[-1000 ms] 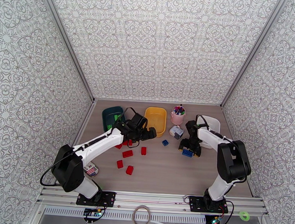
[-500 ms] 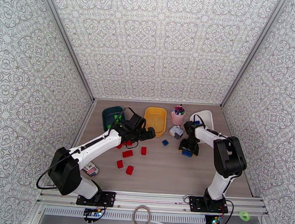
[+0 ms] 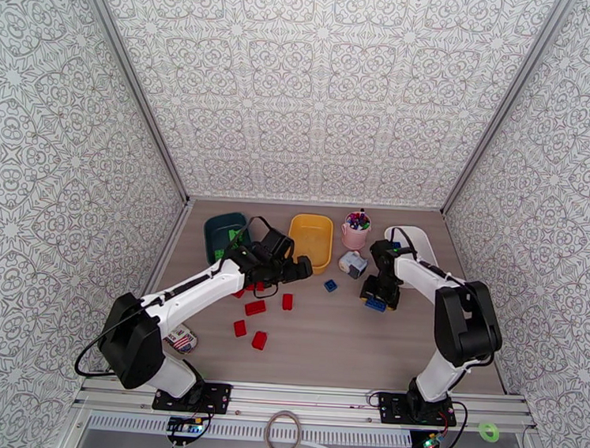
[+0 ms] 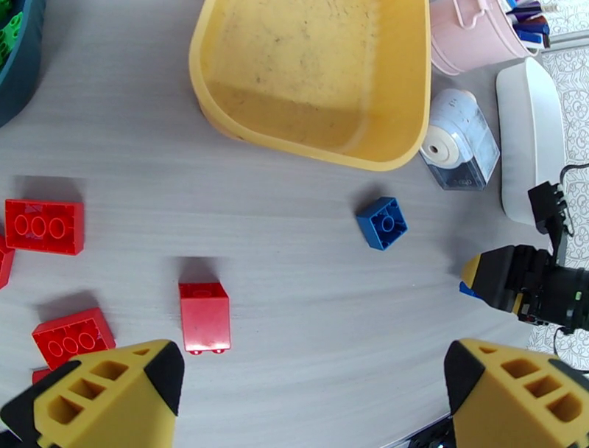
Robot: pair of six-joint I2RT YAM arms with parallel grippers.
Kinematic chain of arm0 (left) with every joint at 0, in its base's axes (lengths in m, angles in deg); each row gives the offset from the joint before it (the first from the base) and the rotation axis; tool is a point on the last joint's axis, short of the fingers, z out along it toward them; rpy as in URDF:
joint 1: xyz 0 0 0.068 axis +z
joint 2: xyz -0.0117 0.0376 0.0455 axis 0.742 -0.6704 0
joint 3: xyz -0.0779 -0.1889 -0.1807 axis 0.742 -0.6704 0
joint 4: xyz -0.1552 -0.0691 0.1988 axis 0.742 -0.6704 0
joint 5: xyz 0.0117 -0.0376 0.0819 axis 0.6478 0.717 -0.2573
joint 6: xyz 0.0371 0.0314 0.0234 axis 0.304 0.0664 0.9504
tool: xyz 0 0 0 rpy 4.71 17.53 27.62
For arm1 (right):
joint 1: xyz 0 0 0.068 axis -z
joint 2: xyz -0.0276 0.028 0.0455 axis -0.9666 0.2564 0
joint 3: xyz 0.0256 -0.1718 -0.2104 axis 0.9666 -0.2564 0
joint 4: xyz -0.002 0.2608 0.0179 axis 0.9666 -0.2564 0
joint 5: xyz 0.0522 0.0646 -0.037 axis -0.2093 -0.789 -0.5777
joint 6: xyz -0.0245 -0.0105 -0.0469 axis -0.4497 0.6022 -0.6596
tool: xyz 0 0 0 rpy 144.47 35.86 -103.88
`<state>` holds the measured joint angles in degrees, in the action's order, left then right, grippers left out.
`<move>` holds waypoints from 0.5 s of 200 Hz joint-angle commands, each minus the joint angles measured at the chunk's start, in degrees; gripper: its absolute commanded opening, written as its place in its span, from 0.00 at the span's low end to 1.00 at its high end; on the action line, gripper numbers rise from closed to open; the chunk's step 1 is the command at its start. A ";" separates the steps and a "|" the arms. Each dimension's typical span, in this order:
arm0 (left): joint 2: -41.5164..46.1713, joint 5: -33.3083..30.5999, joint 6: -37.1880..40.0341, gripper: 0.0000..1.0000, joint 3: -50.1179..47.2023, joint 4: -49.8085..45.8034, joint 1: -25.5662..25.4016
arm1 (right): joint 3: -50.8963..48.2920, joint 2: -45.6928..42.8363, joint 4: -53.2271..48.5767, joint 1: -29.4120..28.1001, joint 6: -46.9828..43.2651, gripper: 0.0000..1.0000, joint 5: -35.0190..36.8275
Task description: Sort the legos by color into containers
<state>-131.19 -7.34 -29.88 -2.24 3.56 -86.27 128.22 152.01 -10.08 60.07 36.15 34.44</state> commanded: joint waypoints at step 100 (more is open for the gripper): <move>-17.60 7.68 10.33 0.99 18.56 -2.26 -6.88 | 14.74 -2.35 -6.18 8.29 -3.10 0.43 -3.57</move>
<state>-144.46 -3.69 -25.49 10.48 3.32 -91.13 139.48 150.39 -14.12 64.14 35.06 32.80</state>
